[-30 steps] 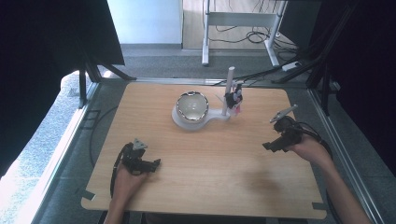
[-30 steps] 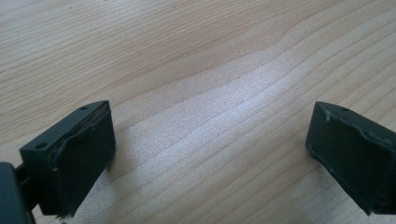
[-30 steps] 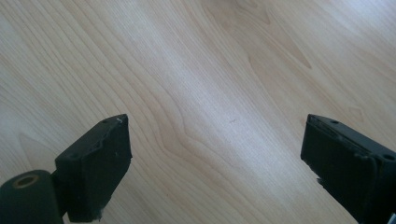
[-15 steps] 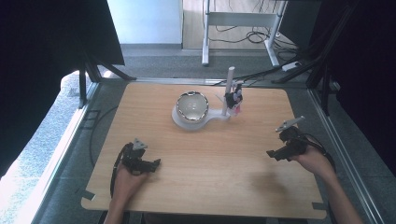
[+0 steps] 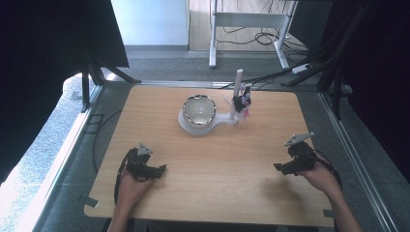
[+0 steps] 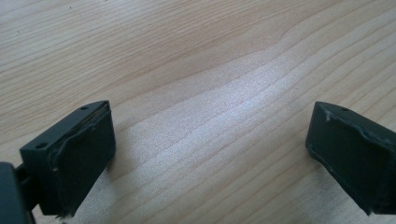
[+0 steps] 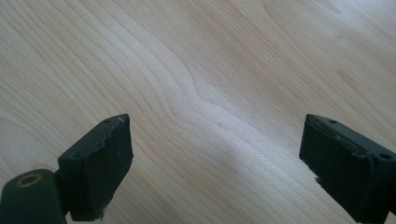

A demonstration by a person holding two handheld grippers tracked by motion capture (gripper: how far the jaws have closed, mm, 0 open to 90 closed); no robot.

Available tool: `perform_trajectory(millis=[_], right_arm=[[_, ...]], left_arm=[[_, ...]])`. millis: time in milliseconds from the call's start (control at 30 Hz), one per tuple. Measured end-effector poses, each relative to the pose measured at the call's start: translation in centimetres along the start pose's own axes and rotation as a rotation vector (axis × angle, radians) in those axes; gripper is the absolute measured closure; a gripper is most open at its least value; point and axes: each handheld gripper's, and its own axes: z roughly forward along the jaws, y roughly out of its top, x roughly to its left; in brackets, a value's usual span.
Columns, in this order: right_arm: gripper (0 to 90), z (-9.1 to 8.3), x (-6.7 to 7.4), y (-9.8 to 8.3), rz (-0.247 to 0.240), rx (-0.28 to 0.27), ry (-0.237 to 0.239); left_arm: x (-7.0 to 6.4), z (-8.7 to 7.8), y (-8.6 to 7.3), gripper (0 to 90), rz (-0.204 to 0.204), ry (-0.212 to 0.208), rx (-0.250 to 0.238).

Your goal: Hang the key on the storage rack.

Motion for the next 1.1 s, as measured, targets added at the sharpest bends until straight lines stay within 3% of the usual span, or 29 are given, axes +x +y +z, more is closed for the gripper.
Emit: perform_trajectory(millis=[400, 567, 833, 1100], right_arm=[[6.5, 3.2, 1.3, -2.6, 0.042, -0.027, 0.029], [2.4, 4.3, 2.0, -3.7, 0.073, -0.072, 0.050], [0.0, 5.0, 2.6, -4.8, 0.118, -0.207, 0.015], [0.0, 4.9, 2.8, -4.9, 0.135, -0.208, 0.003]], left_arm=[[0.0, 0.0, 0.0, 1.5, -0.001, 0.000, -0.001], [0.0, 0.0, 0.0, 1.5, -0.001, 0.000, -0.001], [0.0, 0.0, 0.0, 1.6, -0.001, 0.001, -0.001], [0.0, 0.0, 0.0, 1.6, -0.001, 0.001, -0.001]])
